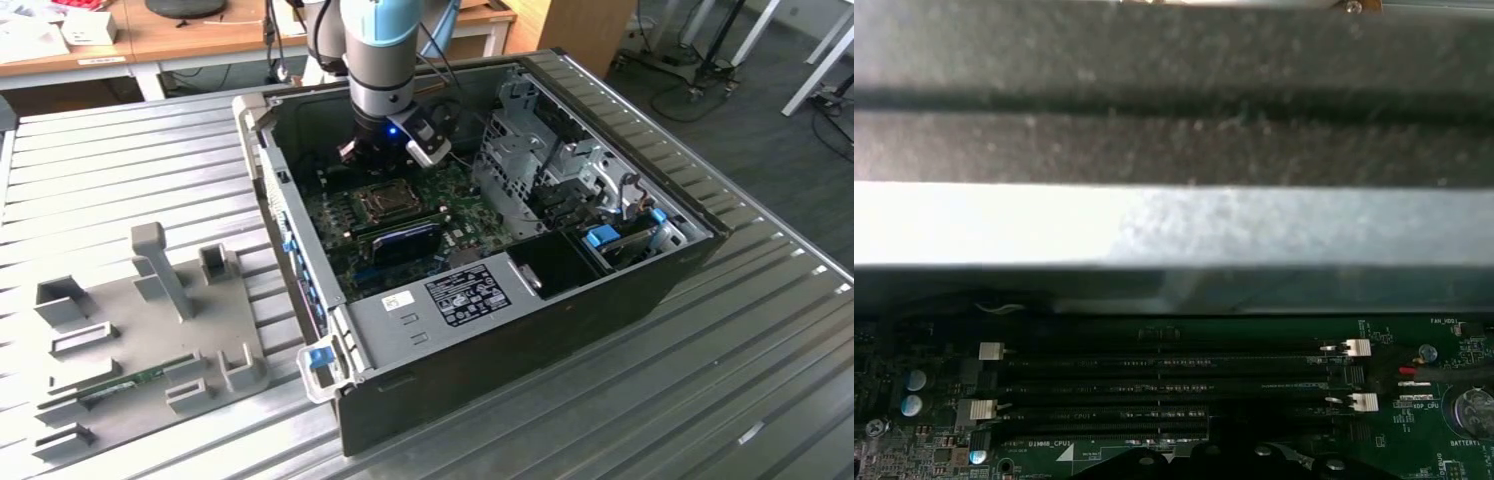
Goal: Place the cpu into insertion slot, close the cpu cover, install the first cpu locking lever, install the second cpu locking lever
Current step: 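Install the first cpu locking lever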
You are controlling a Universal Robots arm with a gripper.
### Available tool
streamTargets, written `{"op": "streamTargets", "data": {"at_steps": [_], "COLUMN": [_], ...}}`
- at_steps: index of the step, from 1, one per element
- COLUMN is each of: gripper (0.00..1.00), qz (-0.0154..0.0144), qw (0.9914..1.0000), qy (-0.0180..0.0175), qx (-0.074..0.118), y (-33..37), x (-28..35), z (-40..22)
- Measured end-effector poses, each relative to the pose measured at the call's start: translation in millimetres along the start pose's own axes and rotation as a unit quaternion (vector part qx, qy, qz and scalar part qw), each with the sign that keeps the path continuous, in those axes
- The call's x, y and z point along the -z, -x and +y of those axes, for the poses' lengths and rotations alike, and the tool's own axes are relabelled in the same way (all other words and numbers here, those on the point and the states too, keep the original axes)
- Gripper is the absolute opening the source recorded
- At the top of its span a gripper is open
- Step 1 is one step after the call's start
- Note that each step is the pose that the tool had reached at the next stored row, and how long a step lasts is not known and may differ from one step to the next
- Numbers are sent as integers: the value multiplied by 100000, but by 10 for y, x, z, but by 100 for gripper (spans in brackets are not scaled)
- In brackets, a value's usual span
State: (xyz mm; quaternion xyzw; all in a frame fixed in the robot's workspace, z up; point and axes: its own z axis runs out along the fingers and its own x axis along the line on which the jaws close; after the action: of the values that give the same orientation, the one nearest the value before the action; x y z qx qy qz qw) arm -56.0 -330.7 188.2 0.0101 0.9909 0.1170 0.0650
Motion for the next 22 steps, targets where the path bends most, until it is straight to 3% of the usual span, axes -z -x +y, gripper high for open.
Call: {"op": "streamTargets", "data": {"at_steps": [9,16,22], "gripper": [11,11,11], "qz": [-59,-71,-63], "qw": [100000,100000,100000], "qy": [3,31,17], "qx": [14,11,9], "y": [0,11,21], "x": [0,82,91], "z": [-1,21,22]}}
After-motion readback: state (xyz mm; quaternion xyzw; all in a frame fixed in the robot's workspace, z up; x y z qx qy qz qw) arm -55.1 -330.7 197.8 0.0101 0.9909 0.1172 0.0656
